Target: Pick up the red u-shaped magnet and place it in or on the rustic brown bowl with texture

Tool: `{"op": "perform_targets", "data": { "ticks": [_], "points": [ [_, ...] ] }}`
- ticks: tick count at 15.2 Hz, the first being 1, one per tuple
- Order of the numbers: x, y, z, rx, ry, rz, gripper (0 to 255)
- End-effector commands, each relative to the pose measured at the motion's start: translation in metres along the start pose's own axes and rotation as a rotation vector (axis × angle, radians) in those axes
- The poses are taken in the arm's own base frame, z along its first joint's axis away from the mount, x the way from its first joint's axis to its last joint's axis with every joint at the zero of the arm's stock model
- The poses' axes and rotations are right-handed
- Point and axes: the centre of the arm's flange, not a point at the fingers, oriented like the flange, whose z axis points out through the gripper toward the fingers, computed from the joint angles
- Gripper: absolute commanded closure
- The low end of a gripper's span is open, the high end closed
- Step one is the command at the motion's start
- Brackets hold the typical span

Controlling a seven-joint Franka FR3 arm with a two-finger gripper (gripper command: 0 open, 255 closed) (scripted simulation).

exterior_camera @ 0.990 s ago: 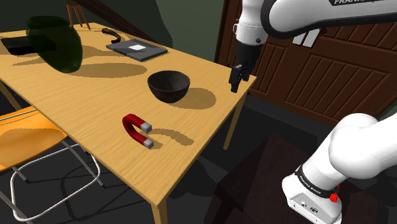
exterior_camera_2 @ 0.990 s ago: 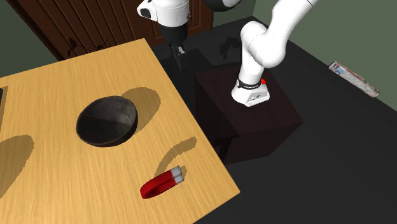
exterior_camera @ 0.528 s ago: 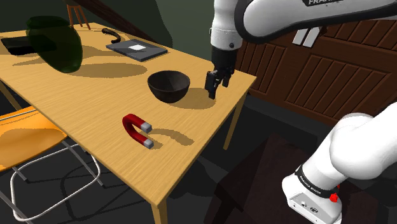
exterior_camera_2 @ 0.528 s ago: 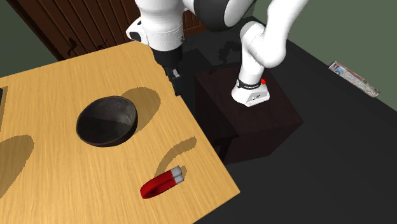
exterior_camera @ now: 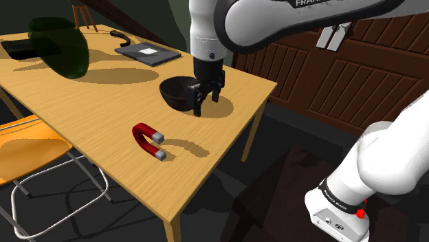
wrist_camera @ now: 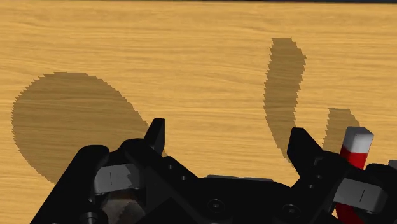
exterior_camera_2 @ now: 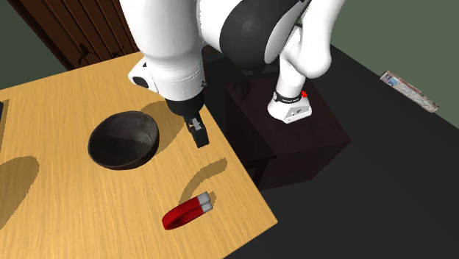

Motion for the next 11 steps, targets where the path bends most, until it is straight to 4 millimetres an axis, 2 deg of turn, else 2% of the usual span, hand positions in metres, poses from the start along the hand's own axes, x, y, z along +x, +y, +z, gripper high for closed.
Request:
{"op": "perform_targets", "data": {
  "ticks": [1, 11],
  "points": [
    [0.014, -0.024, 0.003, 0.009, 0.002, -0.005, 0],
    [0.075, -0.134, 0.007, 0.048, 0.01, -0.038, 0]
  ]
}}
